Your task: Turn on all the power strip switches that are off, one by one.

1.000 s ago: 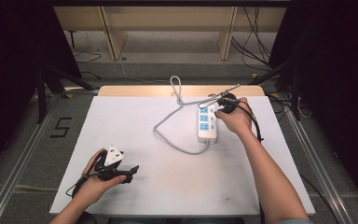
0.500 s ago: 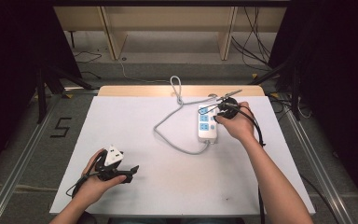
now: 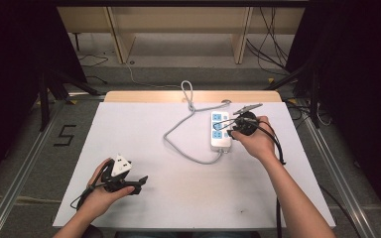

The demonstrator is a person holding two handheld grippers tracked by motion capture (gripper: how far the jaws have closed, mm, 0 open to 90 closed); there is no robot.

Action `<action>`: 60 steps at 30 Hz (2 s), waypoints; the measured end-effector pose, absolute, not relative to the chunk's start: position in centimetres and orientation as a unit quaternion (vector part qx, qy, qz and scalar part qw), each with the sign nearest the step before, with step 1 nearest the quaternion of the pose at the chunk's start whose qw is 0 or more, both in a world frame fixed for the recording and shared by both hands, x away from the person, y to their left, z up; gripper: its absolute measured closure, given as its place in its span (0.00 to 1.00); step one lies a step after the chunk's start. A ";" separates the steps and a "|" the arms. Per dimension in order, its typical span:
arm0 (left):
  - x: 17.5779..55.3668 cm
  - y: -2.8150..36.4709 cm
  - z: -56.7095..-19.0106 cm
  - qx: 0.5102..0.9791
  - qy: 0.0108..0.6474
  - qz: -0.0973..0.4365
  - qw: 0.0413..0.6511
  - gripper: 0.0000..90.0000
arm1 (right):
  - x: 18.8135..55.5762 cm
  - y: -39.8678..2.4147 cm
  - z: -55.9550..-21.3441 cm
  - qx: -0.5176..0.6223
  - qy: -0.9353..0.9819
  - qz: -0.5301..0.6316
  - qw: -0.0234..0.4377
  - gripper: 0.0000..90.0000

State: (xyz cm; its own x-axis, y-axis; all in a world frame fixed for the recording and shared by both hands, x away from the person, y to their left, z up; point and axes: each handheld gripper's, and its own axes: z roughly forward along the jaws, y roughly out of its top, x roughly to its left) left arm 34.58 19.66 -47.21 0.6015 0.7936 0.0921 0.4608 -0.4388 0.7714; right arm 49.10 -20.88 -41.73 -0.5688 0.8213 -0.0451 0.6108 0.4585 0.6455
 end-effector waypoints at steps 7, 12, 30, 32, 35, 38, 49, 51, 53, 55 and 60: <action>34.6 19.6 -47.2 0.817 0.384 0.227 0.366 0.23 | 47.7 -21.5 -42.2 0.432 0.829 0.308 0.174 0.70; 34.5 19.6 -47.2 0.815 0.387 0.227 0.367 0.23 | 46.8 -22.0 -42.3 0.429 0.827 0.317 0.177 0.67; 34.6 19.6 -47.3 0.815 0.387 0.227 0.366 0.23 | 42.8 -23.4 -43.4 0.430 0.814 0.349 0.174 0.52; 34.5 19.5 -47.3 0.814 0.387 0.228 0.367 0.23 | 42.4 -23.7 -43.6 0.430 0.812 0.353 0.175 0.51; 34.5 19.5 -47.3 0.814 0.387 0.228 0.367 0.23 | 41.7 -23.9 -44.0 0.427 0.811 0.361 0.173 0.49; 34.5 19.5 -47.3 0.815 0.388 0.228 0.366 0.23 | 41.1 -24.1 -44.5 0.424 0.810 0.366 0.174 0.48; 34.6 19.6 -47.3 0.815 0.388 0.229 0.364 0.23 | 38.7 -25.3 -45.6 0.418 0.798 0.391 0.188 0.46; 34.6 19.6 -47.3 0.815 0.388 0.229 0.364 0.23 | 38.3 -25.5 -45.8 0.419 0.796 0.394 0.190 0.46; 34.6 19.6 -47.3 0.816 0.387 0.230 0.363 0.23 | 38.1 -25.7 -46.0 0.420 0.796 0.393 0.191 0.46; 34.6 19.5 -47.3 0.816 0.388 0.230 0.363 0.23 | 38.1 -25.9 -46.1 0.422 0.793 0.396 0.192 0.46; 34.7 19.6 -47.3 0.816 0.389 0.228 0.361 0.23 | 37.9 -26.2 -46.2 0.426 0.788 0.398 0.196 0.45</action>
